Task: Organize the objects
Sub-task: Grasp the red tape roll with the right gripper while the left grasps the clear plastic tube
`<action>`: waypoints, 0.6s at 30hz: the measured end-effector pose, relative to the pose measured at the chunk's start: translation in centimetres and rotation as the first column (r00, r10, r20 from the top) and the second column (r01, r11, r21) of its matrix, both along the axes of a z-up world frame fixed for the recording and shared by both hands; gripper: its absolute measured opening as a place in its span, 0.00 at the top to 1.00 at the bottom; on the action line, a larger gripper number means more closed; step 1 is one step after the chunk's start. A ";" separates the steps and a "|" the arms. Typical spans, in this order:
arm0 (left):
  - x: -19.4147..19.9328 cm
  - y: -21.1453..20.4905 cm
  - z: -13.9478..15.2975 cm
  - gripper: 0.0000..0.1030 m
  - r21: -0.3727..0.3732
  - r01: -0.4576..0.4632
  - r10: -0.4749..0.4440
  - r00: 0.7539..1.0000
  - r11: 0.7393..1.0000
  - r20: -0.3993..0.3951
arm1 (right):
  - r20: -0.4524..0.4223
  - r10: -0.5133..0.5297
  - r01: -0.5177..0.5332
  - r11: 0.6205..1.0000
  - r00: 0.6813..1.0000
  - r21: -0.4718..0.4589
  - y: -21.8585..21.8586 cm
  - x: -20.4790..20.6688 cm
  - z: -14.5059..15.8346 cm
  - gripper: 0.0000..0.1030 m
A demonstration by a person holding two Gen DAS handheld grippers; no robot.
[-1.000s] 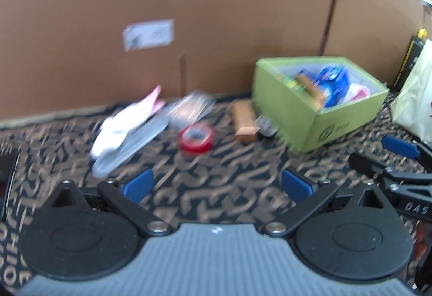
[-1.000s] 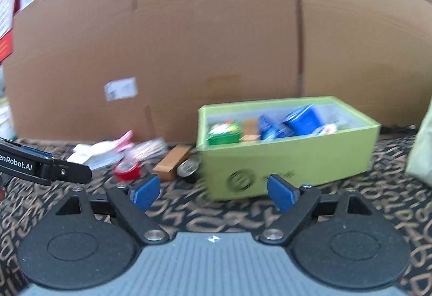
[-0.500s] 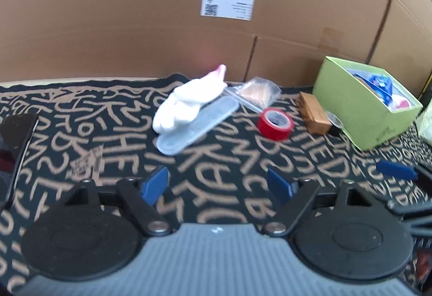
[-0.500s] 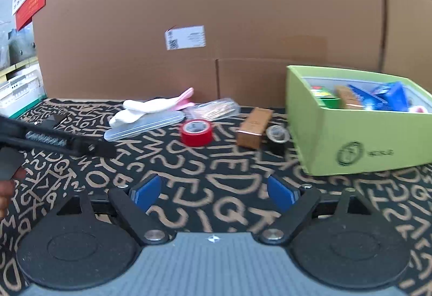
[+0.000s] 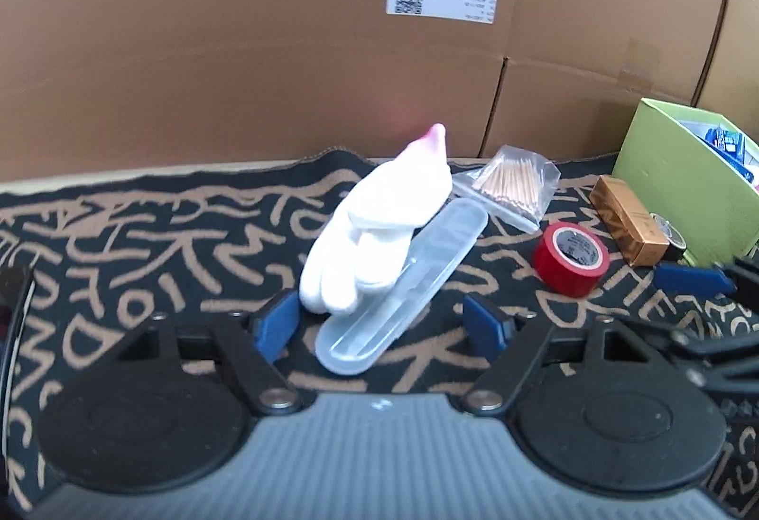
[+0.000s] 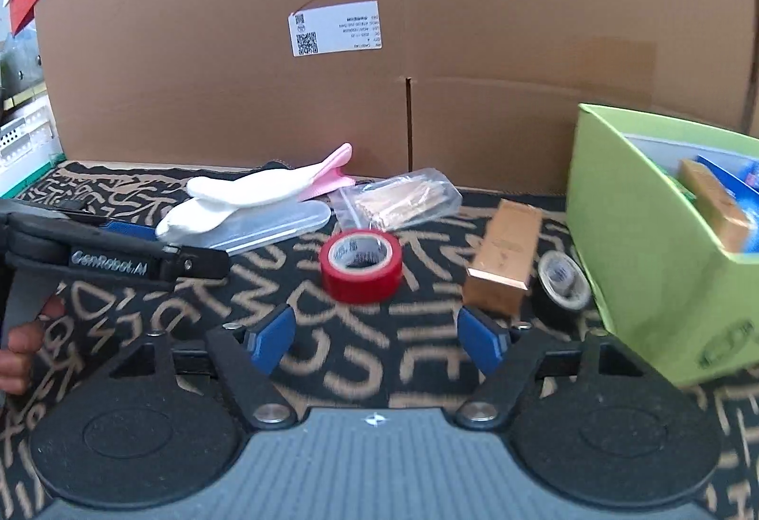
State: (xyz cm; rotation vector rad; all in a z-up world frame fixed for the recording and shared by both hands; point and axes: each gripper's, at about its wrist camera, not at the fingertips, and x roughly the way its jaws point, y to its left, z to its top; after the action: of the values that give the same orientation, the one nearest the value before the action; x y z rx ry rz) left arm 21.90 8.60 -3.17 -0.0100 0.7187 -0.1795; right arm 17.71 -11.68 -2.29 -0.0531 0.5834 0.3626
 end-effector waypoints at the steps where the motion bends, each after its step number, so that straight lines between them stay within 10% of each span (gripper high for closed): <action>1: 0.0 -0.2 0.0 0.40 0.017 0.012 -0.012 1.000 1.000 0.006 | -0.005 0.003 -0.003 1.000 1.000 -0.003 0.2 0.7 -0.1 0.27; 7: -1.9 -0.2 0.2 0.64 0.032 0.072 -0.072 0.997 0.997 0.001 | -0.022 0.017 -0.017 1.000 1.000 0.001 1.5 3.8 -0.1 0.50; 18: -11.1 -1.2 1.2 0.74 -0.034 0.219 -0.221 0.973 0.975 -0.064 | -0.028 0.001 -0.001 1.000 1.000 0.000 -3.1 -5.8 0.4 0.51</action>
State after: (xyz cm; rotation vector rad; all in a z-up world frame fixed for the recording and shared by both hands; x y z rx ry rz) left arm 10.82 7.42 -1.94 0.0380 0.7841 -0.4028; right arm 11.88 -14.73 -1.93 -0.0481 0.6108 0.3644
